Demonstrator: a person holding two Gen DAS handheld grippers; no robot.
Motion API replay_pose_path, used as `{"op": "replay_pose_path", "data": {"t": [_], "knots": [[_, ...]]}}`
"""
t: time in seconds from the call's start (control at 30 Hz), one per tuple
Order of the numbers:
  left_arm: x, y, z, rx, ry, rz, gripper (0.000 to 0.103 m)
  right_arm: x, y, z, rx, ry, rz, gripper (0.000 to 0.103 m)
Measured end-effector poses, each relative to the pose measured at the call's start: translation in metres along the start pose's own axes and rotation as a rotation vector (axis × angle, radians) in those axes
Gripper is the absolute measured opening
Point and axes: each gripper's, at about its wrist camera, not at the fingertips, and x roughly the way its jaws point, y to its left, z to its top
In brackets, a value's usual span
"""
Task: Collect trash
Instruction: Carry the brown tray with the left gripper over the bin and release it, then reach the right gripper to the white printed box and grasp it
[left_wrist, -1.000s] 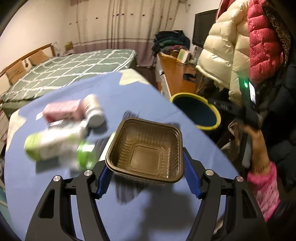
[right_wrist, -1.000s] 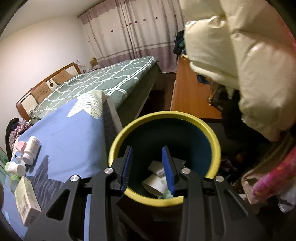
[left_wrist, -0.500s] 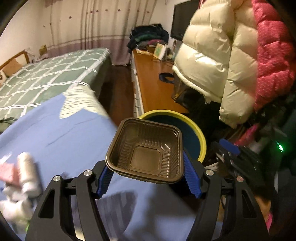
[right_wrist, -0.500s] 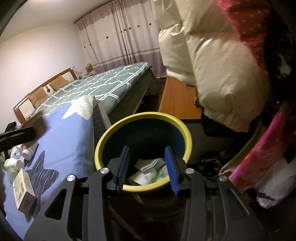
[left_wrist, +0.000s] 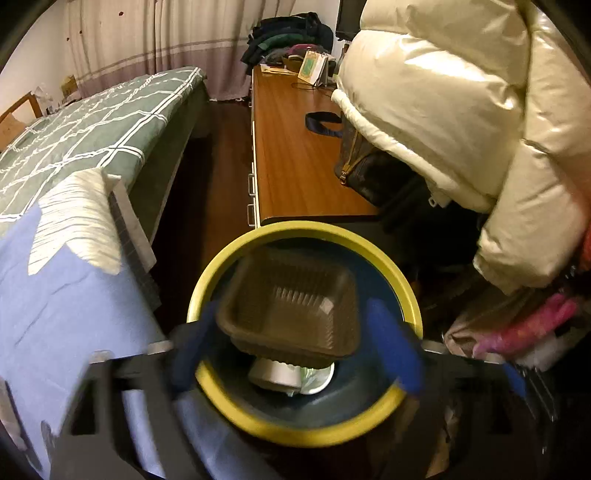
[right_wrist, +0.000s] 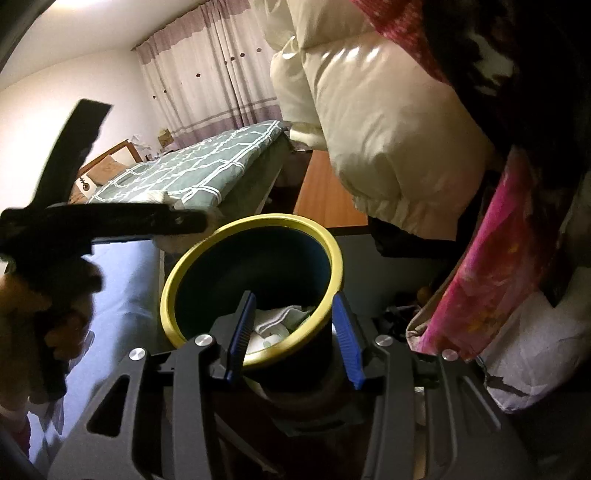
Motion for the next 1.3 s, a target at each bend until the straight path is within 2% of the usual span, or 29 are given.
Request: {"op": "replay_pose_path", "data": {"t": [0.13, 0.2, 0.27, 0.43, 0.5, 0.63, 0.8, 0.9, 1.0, 1.17, 1.3], "knots": [[-0.009, 0.007, 0.004, -0.044, -0.028, 0.0, 0.096, 0.0, 0.005, -0.001, -0.007, 0.004, -0.001, 0.043], [-0.037, 0.014, -0.003, -0.079, -0.074, -0.033, 0.096, -0.003, 0.008, -0.004, -0.014, 0.004, 0.002, 0.044], [-0.066, 0.022, -0.014, -0.096, -0.115, -0.025, 0.096, -0.003, 0.013, -0.006, -0.018, 0.006, 0.009, 0.046], [-0.157, 0.055, -0.067, -0.165, -0.242, 0.071, 0.098, -0.004, 0.038, -0.008, -0.053, 0.014, 0.055, 0.047], [-0.19, 0.073, -0.098, -0.202, -0.283, 0.119, 0.098, -0.005, 0.047, -0.009, -0.069, 0.02, 0.075, 0.047], [-0.236, 0.109, -0.152, -0.279, -0.313, 0.207, 0.098, -0.008, 0.077, -0.012, -0.12, 0.026, 0.117, 0.048], [-0.287, 0.149, -0.226, -0.367, -0.342, 0.377, 0.098, -0.016, 0.119, -0.023, -0.195, 0.045, 0.181, 0.05], [-0.311, 0.169, -0.262, -0.419, -0.345, 0.445, 0.098, -0.017, 0.147, -0.031, -0.25, 0.065, 0.221, 0.05], [-0.33, 0.189, -0.295, -0.481, -0.351, 0.476, 0.098, -0.021, 0.176, -0.04, -0.307, 0.083, 0.261, 0.05], [-0.344, 0.215, -0.328, -0.564, -0.356, 0.475, 0.098, -0.025, 0.22, -0.058, -0.405, 0.113, 0.298, 0.05], [-0.347, 0.218, -0.337, -0.578, -0.372, 0.462, 0.098, -0.02, 0.241, -0.064, -0.453, 0.134, 0.302, 0.05]]}}
